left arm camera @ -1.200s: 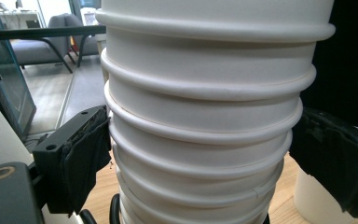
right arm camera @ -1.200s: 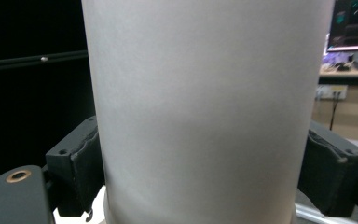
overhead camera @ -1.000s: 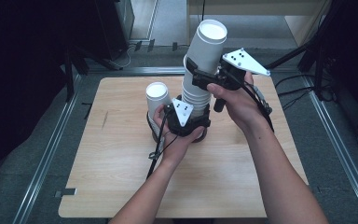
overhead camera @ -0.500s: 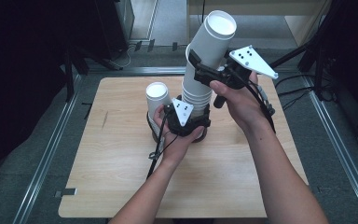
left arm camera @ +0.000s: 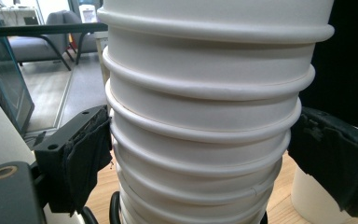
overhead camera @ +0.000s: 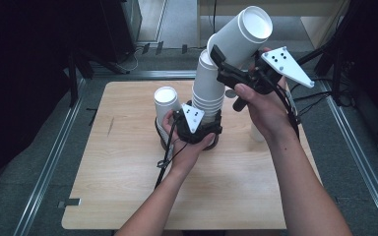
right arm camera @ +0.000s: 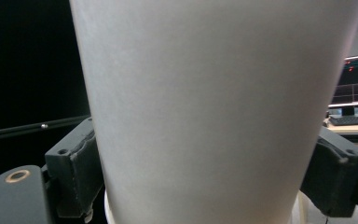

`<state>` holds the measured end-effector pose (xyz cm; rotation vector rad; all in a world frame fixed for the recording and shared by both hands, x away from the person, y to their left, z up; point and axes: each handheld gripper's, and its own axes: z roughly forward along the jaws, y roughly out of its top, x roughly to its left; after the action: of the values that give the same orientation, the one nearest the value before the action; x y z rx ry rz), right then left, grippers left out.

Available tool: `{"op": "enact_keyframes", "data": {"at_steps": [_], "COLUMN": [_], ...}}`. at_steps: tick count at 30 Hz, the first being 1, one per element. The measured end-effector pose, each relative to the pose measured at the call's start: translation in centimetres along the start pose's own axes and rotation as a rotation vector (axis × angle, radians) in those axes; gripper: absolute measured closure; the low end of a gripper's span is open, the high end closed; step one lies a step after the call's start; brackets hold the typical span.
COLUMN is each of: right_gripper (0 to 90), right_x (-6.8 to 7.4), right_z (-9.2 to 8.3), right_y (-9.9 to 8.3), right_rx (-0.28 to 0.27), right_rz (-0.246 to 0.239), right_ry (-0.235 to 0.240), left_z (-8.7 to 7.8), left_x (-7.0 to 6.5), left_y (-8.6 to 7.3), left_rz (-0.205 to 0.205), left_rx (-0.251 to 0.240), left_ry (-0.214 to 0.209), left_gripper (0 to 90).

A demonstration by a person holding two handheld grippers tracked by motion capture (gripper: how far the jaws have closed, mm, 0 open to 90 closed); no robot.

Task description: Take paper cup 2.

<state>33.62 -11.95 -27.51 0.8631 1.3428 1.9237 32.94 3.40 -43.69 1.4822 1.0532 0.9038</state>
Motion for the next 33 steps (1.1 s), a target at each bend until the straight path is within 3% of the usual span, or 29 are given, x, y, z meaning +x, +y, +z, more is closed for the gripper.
{"op": "enact_keyframes", "data": {"at_steps": [13, 18, 26, 33], "right_gripper": [13.2, 13.2, 13.2, 13.1], "right_x": [-0.9, -1.4, -2.0, -2.0], "right_z": [-2.9, -4.1, -6.2, -7.8], "right_y": [0.1, -0.2, -1.3, -2.4], "right_rx": [-0.007, 0.003, 0.011, 0.018], "right_rz": [-0.079, -0.085, -0.082, -0.108], "right_ry": [-0.046, -0.069, -0.084, -0.098], "left_z": [-0.4, -0.8, -2.0, -3.6], "left_x": [0.3, 0.1, -0.2, -0.1], "left_y": [0.1, 0.2, 0.2, 0.3], "left_rz": [-0.004, 0.001, 0.004, -0.002], "left_rx": [0.028, 0.039, 0.028, 0.015], "left_ry": [-0.022, -0.046, -0.08, -0.102], "left_gripper": [7.3, 2.4, 1.4, 1.4]}}
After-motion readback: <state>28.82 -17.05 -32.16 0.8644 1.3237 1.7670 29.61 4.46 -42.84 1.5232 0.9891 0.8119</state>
